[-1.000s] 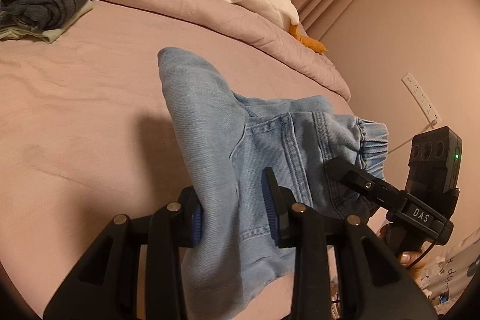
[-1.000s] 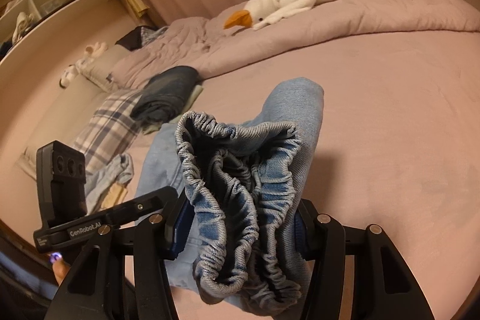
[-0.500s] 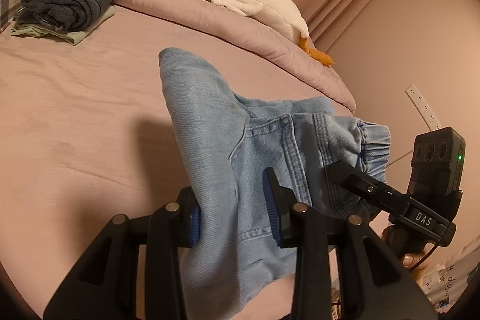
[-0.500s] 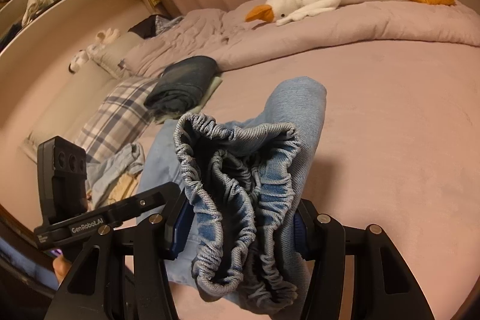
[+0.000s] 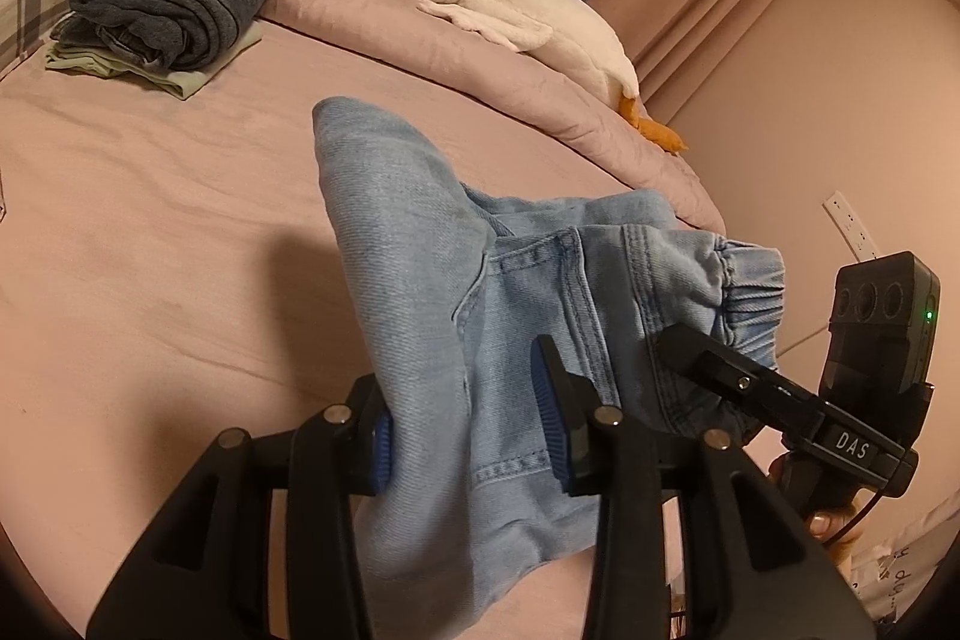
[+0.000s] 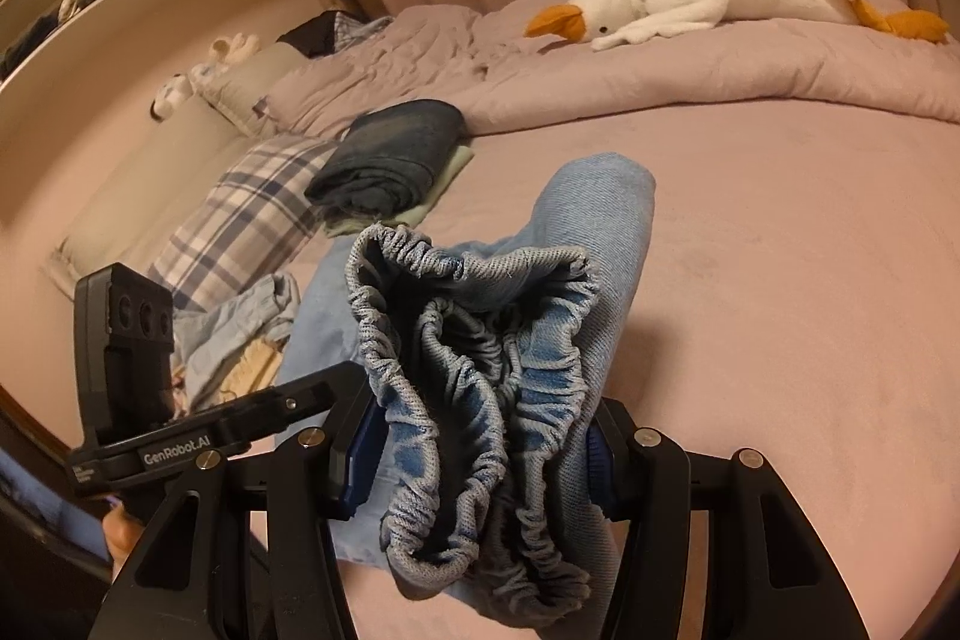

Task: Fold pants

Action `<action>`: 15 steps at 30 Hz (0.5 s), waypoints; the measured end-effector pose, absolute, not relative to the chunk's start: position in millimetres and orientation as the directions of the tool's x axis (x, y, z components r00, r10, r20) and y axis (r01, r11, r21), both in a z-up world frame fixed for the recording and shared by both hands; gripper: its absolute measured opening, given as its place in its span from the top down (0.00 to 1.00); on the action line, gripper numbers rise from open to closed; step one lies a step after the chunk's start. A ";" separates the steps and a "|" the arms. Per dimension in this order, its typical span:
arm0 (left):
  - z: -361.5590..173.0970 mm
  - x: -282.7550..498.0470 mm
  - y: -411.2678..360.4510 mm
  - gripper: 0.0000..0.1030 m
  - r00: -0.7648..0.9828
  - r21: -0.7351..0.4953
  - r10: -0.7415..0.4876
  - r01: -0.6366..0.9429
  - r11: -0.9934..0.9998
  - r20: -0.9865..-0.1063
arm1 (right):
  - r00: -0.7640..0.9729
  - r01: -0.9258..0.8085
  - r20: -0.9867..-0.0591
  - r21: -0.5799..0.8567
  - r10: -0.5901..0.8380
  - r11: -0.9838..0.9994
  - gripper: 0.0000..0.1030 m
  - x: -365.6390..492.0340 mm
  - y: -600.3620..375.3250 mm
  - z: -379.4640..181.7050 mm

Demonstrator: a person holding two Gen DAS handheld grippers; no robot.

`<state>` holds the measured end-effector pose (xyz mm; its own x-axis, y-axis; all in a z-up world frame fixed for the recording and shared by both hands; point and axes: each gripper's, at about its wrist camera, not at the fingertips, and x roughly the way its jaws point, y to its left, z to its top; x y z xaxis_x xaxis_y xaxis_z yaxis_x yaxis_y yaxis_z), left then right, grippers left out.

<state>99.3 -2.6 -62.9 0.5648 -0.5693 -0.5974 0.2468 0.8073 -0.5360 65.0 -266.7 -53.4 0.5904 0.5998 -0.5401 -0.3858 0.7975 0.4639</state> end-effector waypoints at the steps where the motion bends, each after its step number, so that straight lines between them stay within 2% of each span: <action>1: -63.1 100.9 -1.5 0.64 0.566 -0.537 -0.568 0.244 0.808 -0.598 | 0.588 -0.388 -0.541 0.463 0.601 0.797 0.45 65.6 -265.8 -53.4; 15: -68.8 120.8 -1.1 0.64 0.559 -0.535 -0.560 0.229 0.813 -0.612 | 0.577 -0.390 -0.552 0.460 0.601 0.797 0.45 80.6 -258.4 -58.0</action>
